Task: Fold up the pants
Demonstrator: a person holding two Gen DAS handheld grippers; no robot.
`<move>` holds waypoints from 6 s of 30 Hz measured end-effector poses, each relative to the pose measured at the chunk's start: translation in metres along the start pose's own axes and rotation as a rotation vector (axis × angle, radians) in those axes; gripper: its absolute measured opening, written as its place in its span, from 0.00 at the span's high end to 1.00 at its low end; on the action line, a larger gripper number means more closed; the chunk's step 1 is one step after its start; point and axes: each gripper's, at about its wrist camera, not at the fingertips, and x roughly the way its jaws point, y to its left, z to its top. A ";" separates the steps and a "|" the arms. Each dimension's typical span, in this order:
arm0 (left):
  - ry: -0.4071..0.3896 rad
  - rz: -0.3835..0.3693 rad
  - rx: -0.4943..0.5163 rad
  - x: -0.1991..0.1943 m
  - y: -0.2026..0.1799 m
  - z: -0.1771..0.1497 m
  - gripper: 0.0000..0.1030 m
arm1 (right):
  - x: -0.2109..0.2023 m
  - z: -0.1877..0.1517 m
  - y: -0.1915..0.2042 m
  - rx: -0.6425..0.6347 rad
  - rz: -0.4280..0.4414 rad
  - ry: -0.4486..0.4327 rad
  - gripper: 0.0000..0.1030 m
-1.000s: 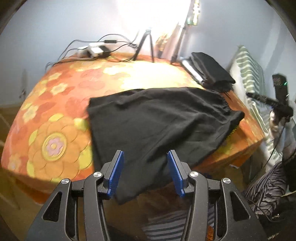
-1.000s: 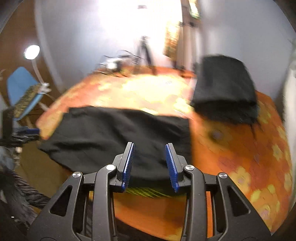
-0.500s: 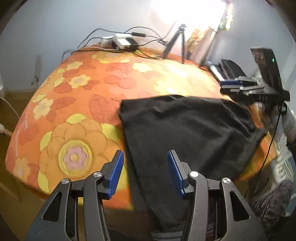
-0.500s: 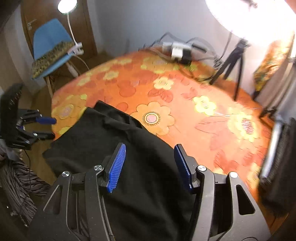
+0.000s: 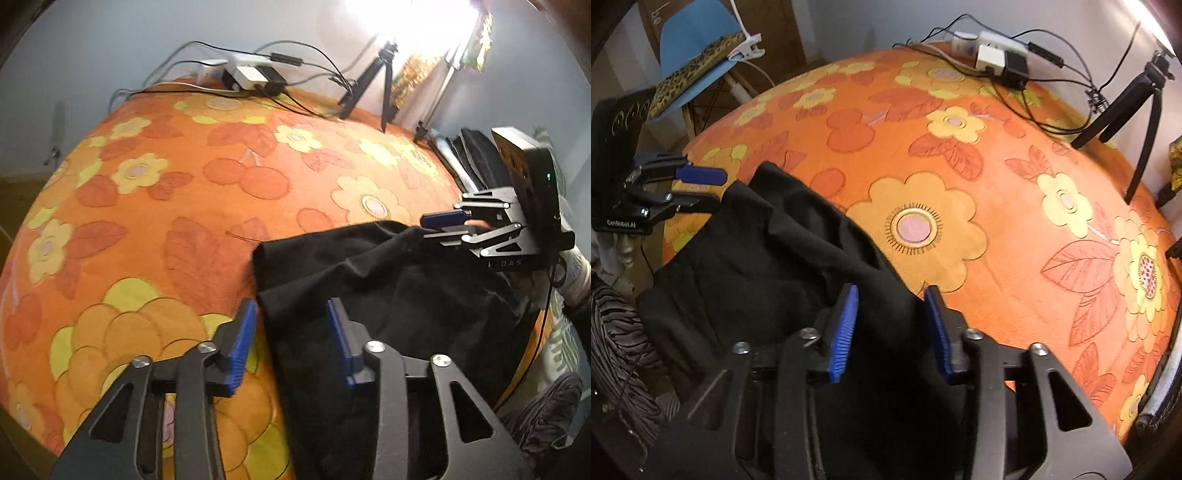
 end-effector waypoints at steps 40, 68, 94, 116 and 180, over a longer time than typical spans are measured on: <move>-0.029 0.083 0.078 0.011 -0.012 0.004 0.67 | 0.003 -0.001 0.014 -0.076 -0.049 -0.035 0.62; -0.088 0.142 -0.002 -0.016 0.011 0.022 0.85 | -0.012 0.000 0.009 -0.007 -0.191 -0.097 0.67; -0.049 0.058 -0.144 -0.086 0.006 -0.065 0.60 | -0.021 -0.064 0.222 -0.129 0.093 -0.181 0.54; -0.052 0.022 -0.207 -0.076 0.034 -0.040 0.60 | 0.019 -0.031 0.215 -0.073 0.073 -0.163 0.94; -0.030 -0.301 -0.541 -0.033 0.045 0.018 0.58 | -0.076 -0.081 0.154 0.312 0.314 -0.499 0.97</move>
